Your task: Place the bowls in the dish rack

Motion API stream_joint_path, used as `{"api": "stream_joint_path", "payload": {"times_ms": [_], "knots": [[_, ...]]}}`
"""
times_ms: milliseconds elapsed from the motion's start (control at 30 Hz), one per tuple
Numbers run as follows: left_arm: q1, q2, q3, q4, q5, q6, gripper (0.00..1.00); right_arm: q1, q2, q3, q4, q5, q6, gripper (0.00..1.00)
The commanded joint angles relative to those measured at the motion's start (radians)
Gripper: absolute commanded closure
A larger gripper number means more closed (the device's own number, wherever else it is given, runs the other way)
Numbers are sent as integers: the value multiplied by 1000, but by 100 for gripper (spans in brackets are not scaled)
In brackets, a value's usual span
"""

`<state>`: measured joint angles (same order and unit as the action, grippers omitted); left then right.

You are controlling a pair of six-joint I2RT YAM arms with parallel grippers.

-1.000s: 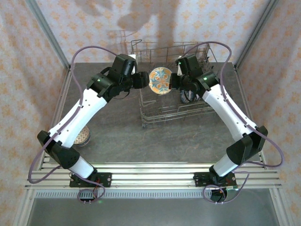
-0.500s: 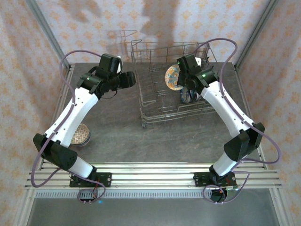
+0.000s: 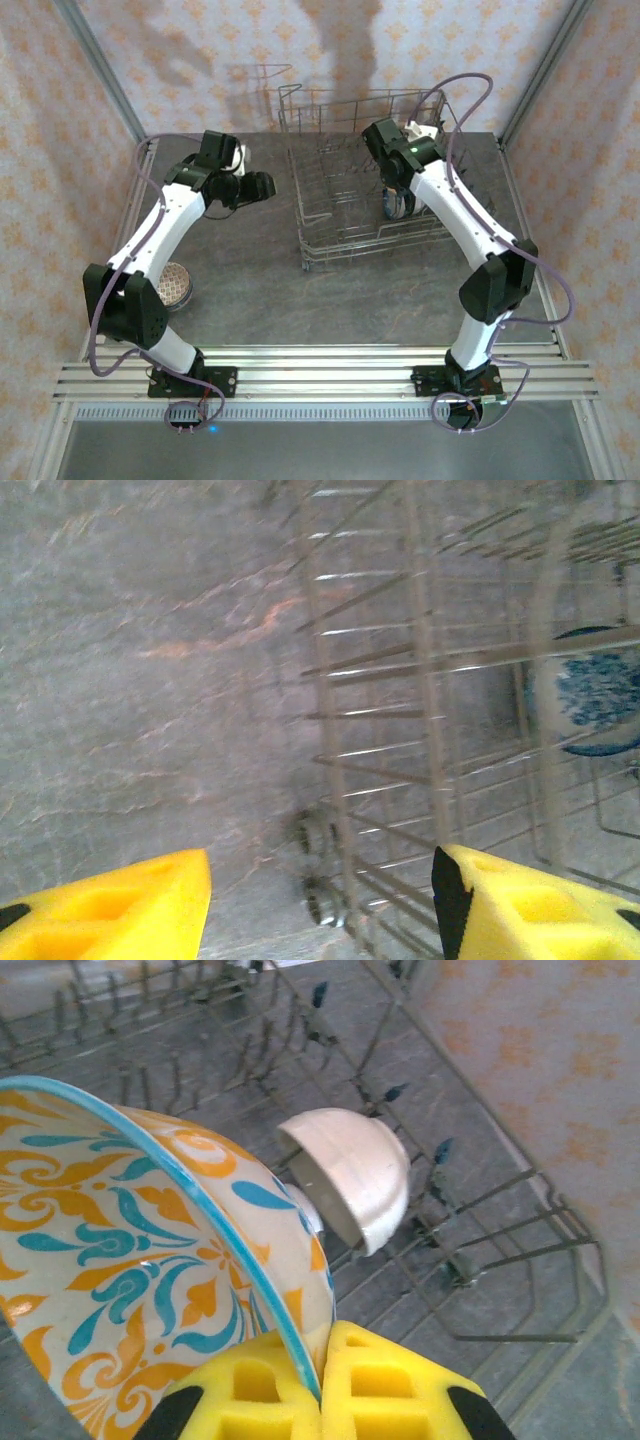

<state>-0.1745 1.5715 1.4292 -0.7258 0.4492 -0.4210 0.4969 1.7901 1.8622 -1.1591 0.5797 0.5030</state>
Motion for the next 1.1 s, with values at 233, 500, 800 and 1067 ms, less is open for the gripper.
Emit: {"api": "stream_joint_path", "payload": {"times_ms": [233, 500, 800, 1067], "knots": [[26, 15, -83, 139, 85, 22, 40, 80, 237, 272, -282, 342, 91, 100], [30, 43, -109, 149, 91, 21, 41, 84, 307, 308, -352, 354, 142, 100], [30, 52, -117, 172, 111, 3, 42, 97, 365, 321, -378, 387, 156, 100], [30, 47, -137, 187, 120, 0, 42, 111, 439, 381, -418, 398, 153, 100]]}}
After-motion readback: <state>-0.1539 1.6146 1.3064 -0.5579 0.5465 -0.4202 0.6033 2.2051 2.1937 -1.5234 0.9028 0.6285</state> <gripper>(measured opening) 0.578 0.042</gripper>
